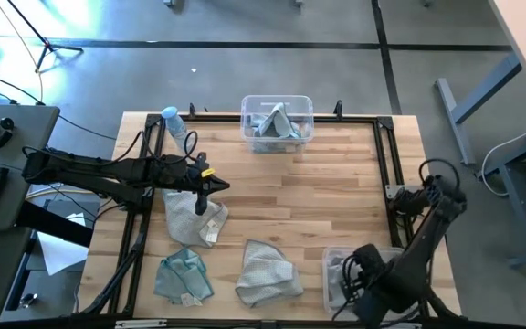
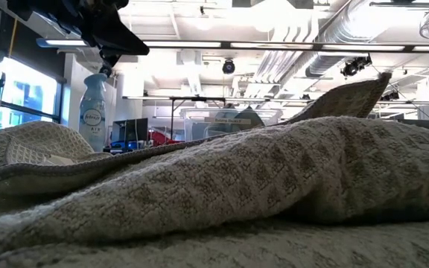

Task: Sort microfiber towel by color & place in baskets
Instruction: Put the gray towel into the bottom transparent bin

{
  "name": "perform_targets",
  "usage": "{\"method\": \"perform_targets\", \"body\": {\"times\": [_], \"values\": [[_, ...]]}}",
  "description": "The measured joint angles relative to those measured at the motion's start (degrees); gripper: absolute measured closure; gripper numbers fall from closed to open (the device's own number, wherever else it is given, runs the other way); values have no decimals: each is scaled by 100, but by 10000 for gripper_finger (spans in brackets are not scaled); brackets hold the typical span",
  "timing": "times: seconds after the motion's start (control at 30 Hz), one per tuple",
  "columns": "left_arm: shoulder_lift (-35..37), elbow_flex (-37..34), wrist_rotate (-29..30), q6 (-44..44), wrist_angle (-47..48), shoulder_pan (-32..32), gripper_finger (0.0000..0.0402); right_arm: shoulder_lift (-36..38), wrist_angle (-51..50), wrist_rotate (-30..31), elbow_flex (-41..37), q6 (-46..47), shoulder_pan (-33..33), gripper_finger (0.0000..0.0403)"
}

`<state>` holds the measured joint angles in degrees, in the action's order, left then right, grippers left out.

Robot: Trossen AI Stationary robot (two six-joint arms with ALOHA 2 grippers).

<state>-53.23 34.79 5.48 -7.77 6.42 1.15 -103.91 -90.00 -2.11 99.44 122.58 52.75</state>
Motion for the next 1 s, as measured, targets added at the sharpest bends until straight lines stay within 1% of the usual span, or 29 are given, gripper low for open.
{"method": "perform_targets", "body": {"times": [0.13, 0.2, 0.27, 0.37, 0.47, 0.57, 0.7, 0.8, 0.9, 1.0], "values": [[0, 0, 0, 121, -3, 0, 401, -241, 51, 9, -114, 223, 61, 403], [0, 1, 0, 206, -4, 0, 401, -233, 53, -10, -465, 452, 110, 403], [0, 0, -37, 303, -9, 0, 401, -106, 349, -109, -958, 491, 117, 403], [0, 0, -52, 390, -20, 2, 401, 249, 1275, 139, -1755, 484, 62, 403], [0, 2, -107, 350, -12, 2, 401, 582, 2424, 211, -2506, 493, 28, 403], [0, 0, -179, 289, -8, 2, 401, 690, 3180, 188, -2975, 510, 26, 403], [0, 0, -195, 146, 10, 2, 401, 680, 3338, 39, -3197, 551, 72, 402], [0, 0, -197, 44, 14, 2, 401, 679, 3301, -3, -3246, 504, 96, 391], [0, 1, -197, 39, 15, 1, 401, 679, 3290, -109, -3243, 509, 92, 367], [0, 0, -197, 44, 16, 0, 401, 711, 3310, -144, -3161, 554, 90, 332]]}}
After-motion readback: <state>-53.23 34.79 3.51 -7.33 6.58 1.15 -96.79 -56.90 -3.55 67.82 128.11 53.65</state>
